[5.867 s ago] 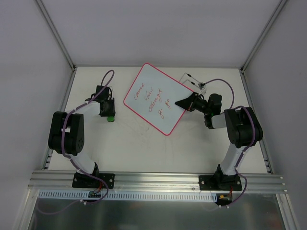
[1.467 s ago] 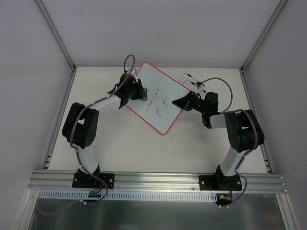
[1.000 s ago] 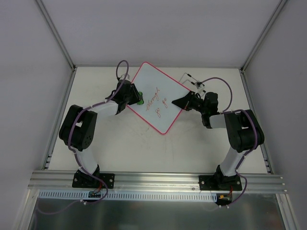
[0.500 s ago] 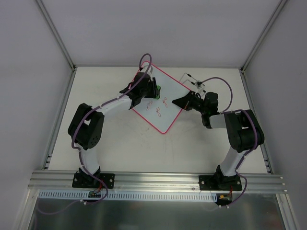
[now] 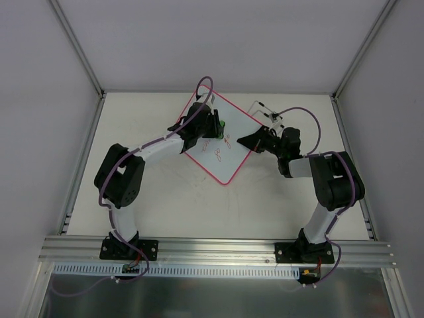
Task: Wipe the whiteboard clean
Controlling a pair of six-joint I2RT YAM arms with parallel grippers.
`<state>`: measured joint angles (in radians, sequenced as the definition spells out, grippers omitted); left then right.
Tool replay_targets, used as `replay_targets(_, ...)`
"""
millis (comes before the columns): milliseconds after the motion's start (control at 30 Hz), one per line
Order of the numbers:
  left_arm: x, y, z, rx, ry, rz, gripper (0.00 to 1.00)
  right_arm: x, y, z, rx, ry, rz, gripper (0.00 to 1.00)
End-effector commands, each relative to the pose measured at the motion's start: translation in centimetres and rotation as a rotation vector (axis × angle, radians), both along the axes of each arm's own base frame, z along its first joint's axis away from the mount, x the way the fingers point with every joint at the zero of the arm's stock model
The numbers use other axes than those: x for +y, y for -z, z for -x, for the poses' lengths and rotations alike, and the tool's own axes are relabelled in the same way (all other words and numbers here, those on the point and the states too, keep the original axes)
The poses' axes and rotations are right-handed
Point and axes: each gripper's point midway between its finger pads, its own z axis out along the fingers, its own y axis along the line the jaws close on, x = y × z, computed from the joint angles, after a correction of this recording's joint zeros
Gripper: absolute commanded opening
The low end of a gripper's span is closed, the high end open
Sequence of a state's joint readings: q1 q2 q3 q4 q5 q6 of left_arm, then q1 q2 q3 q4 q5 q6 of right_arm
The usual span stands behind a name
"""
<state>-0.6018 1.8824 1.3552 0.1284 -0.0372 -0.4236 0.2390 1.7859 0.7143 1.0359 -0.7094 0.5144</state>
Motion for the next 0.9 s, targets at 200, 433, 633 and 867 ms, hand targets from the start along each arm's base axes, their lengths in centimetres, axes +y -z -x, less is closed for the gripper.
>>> replay_targets(200, 7.5, 11.6, 8.7, 0.33, -0.202, -0.092, 0.0, 3.2, -1.6, 3.6, -0.169, -0.214, 0.03, 0.0)
replay_targets(433, 11.0, 12.6, 9.0, 0.353, -0.344, -0.001, 0.0, 3.2, -1.3, 3.6, -0.163, -0.214, 0.031, 0.0)
replay_targets(633, 11.6, 12.0, 7.6, 0.315, -0.376, 0.041, 0.0, 3.3, -1.3, 3.7, -0.158, -0.22, 0.027, 0.0)
replay_targets(867, 8.0, 8.1, 3.2, 0.201, -0.274, 0.086, 0.0, 3.4, -1.3, 3.7, -0.154, -0.224, 0.026, 0.0)
